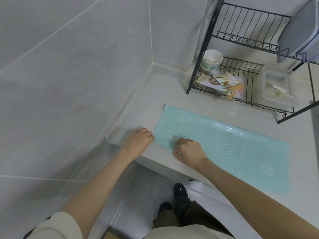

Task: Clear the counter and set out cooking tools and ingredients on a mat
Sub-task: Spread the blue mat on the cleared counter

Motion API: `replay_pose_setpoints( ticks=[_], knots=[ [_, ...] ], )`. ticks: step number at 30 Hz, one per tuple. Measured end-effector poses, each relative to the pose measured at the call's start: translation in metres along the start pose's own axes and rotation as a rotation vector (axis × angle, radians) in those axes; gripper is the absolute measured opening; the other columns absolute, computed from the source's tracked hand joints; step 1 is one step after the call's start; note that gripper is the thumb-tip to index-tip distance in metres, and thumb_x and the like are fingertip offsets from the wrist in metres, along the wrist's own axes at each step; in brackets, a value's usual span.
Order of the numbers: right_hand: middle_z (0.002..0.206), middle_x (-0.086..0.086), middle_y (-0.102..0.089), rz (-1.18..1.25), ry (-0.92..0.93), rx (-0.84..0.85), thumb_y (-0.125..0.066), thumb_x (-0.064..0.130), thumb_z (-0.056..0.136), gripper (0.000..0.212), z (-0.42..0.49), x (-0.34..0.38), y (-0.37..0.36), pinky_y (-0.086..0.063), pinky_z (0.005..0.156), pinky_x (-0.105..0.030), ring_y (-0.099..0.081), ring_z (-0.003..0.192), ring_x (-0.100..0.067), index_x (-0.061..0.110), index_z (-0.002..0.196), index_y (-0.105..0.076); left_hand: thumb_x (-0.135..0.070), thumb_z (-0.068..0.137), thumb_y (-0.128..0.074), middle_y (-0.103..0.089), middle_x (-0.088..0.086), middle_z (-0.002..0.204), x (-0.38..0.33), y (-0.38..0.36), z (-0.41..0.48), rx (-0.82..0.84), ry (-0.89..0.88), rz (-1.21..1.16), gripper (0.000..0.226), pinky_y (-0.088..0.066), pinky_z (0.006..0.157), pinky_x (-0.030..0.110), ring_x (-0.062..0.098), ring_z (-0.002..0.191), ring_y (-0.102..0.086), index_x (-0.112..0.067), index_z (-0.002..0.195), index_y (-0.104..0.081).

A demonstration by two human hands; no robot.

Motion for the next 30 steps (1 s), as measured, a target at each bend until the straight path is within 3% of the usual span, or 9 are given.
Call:
replay_pose_setpoints(
  ticks=[9, 12, 14, 17, 22, 27, 30],
  knots=[
    [0.133, 0.006, -0.051, -0.007, -0.014, 0.006, -0.042, 0.043, 0.096, 0.039, -0.006, 0.002, -0.001, -0.049, 0.078, -0.029, -0.056, 0.106, -0.019, 0.018, 0.111, -0.068, 0.007, 0.055, -0.069, -0.066, 0.004, 0.077, -0.003, 0.003, 0.008, -0.069, 0.078, -0.102, 0.03, -0.051, 0.05, 0.03, 0.024, 0.069, -0.063, -0.011, 0.079, -0.069],
    [0.13, 0.012, -0.054, 0.076, -0.073, -0.013, -0.044, 0.054, 0.094, 0.044, -0.006, 0.001, 0.001, -0.046, 0.083, -0.029, -0.055, 0.111, -0.015, 0.022, 0.109, -0.071, 0.003, 0.068, -0.073, -0.068, 0.003, 0.078, -0.004, 0.009, 0.011, -0.13, 0.163, -0.169, 0.019, -0.052, 0.054, 0.033, 0.026, 0.07, -0.062, -0.011, 0.081, -0.07],
    [0.127, 0.014, -0.056, 0.109, -0.1, -0.033, -0.046, 0.058, 0.092, 0.045, -0.005, 0.001, 0.005, -0.045, 0.084, -0.028, -0.056, 0.11, -0.014, 0.025, 0.109, -0.071, -0.005, 0.084, -0.065, -0.069, 0.004, 0.085, -0.006, 0.018, 0.014, -0.164, 0.189, -0.223, 0.008, -0.053, 0.064, 0.038, 0.028, 0.079, -0.062, -0.009, 0.087, -0.07],
    [0.126, 0.01, -0.057, 0.118, -0.108, -0.018, -0.047, 0.052, 0.093, 0.042, -0.006, -0.001, 0.008, -0.044, 0.082, -0.03, -0.053, 0.114, -0.016, 0.024, 0.117, -0.065, -0.017, 0.097, -0.049, -0.068, 0.002, 0.097, -0.011, 0.03, 0.018, -0.182, 0.218, -0.285, 0.019, -0.048, 0.076, 0.038, 0.023, 0.092, -0.058, -0.011, 0.098, -0.067],
    [0.123, 0.004, -0.058, 0.312, -0.263, -0.123, -0.051, 0.039, 0.091, 0.038, -0.026, -0.017, 0.014, -0.046, 0.079, -0.033, -0.048, 0.114, -0.019, 0.021, 0.124, -0.054, -0.019, 0.098, -0.046, -0.065, 0.0, 0.092, -0.018, 0.051, 0.028, -0.277, 0.29, -0.389, 0.018, -0.046, 0.067, 0.035, 0.021, 0.088, -0.056, -0.013, 0.094, -0.062],
    [0.122, 0.011, -0.057, 0.469, -0.386, -0.204, -0.052, 0.063, 0.084, 0.051, -0.042, -0.041, 0.028, -0.045, 0.085, -0.031, -0.05, 0.114, -0.015, 0.028, 0.121, -0.055, -0.021, 0.098, -0.045, -0.064, -0.001, 0.092, -0.023, 0.072, 0.041, -0.321, 0.347, -0.459, 0.017, -0.044, 0.068, 0.035, 0.021, 0.089, -0.055, -0.013, 0.096, -0.06],
    [0.123, 0.012, -0.058, 0.468, -0.404, -0.203, -0.05, 0.068, 0.083, 0.053, -0.05, -0.051, 0.034, -0.045, 0.088, -0.032, -0.05, 0.116, -0.014, 0.029, 0.119, -0.055, -0.023, 0.099, -0.044, -0.064, 0.0, 0.09, -0.034, 0.085, 0.053, -0.328, 0.372, -0.528, 0.018, -0.045, 0.072, 0.037, 0.02, 0.09, -0.054, -0.014, 0.099, -0.06]
  ],
)
Point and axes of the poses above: each hand's wrist, its own z-axis towards the middle knuckle, its own y-axis out of the back of the hand, x = y × z, the point moved 2 cm from there along z, towards the middle knuckle
